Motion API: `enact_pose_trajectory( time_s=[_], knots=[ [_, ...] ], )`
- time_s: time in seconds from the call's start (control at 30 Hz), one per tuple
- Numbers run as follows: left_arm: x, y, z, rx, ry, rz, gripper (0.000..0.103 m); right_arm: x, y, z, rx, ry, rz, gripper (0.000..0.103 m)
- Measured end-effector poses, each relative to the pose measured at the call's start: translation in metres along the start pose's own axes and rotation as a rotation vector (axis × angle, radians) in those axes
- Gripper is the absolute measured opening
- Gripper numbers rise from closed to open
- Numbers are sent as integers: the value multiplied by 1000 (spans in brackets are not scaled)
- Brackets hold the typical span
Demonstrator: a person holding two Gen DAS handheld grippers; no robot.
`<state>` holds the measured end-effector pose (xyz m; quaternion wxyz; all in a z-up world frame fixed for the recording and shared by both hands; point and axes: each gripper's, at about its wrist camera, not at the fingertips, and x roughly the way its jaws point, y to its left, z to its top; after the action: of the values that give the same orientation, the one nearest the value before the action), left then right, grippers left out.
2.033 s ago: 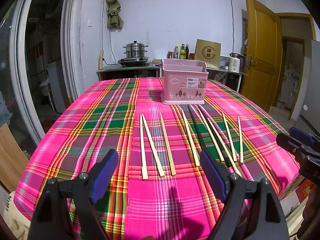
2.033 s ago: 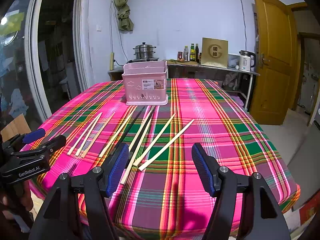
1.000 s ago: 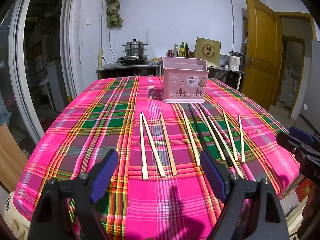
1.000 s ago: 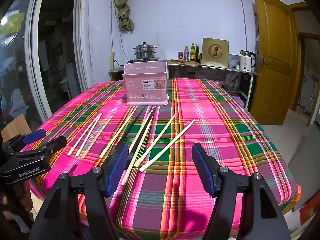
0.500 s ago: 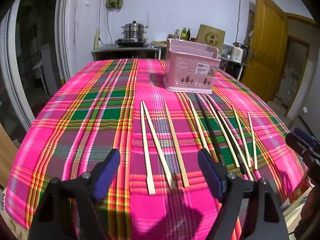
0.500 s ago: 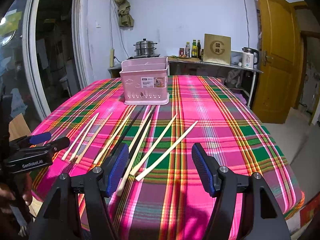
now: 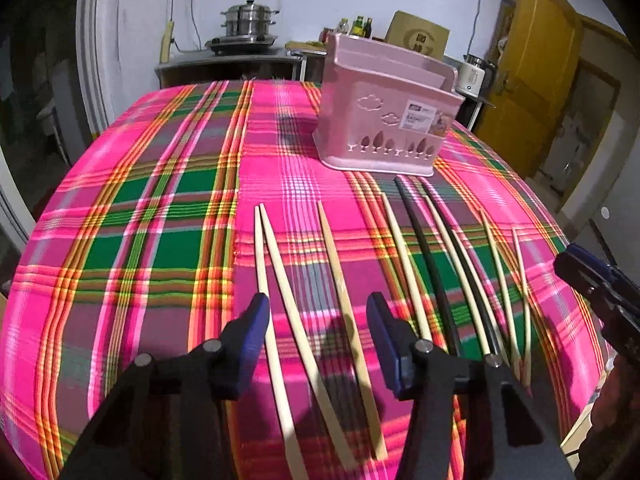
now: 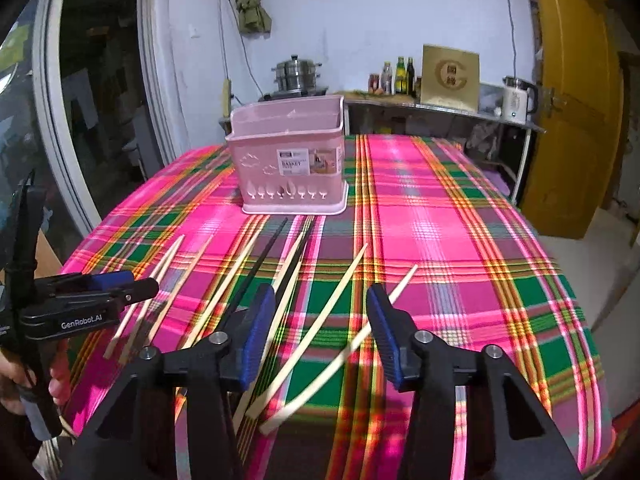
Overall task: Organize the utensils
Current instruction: 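Lower the left tool onto a bamboo chopstick and close it while the right tool grasps another chopstick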
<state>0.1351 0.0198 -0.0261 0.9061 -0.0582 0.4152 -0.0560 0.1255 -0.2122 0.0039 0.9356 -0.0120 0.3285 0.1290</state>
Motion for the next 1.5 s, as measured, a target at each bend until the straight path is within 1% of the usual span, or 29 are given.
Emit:
enact_pose_trajectory(
  time_s=[0.13, 0.3, 0.37, 0.6, 0.67, 0.8, 0.97, 1.07, 1.27, 1.3, 1.37, 1.47, 1.5],
  knots=[
    [11, 8, 6, -23, 26, -7, 47, 24, -5, 8, 11, 61, 4, 37],
    [20, 12, 12, -35, 43, -23, 43, 48, -16, 16, 43, 119, -9, 34],
    [20, 14, 15, -44, 49, -36, 41, 58, -20, 17, 52, 148, -17, 31],
    [26, 15, 22, -56, 69, -55, 40, 73, -25, 21, 52, 179, -34, 30],
    [32, 17, 23, -69, 87, -43, 39, 77, -27, 22, 55, 187, -35, 30],
    [37, 18, 28, -70, 90, -15, 38, 85, -29, 21, 61, 208, -45, 30],
    [45, 17, 38, -42, 107, 33, 30, 95, -33, 23, 74, 236, -50, 29],
    [50, 14, 43, -16, 123, 60, 27, 100, -33, 25, 74, 251, -60, 29],
    [56, 11, 49, 27, 140, 105, 17, 108, -29, 32, 53, 290, -99, 23],
    [57, 11, 50, 32, 141, 109, 16, 110, -29, 34, 51, 296, -102, 23],
    [58, 12, 52, 37, 147, 109, 15, 112, -27, 36, 40, 312, -107, 21],
    [60, 13, 55, 33, 157, 107, 9, 115, -28, 39, 43, 331, -102, 16],
    [60, 14, 56, 29, 161, 102, 9, 116, -28, 41, 47, 336, -95, 13]
  ],
)
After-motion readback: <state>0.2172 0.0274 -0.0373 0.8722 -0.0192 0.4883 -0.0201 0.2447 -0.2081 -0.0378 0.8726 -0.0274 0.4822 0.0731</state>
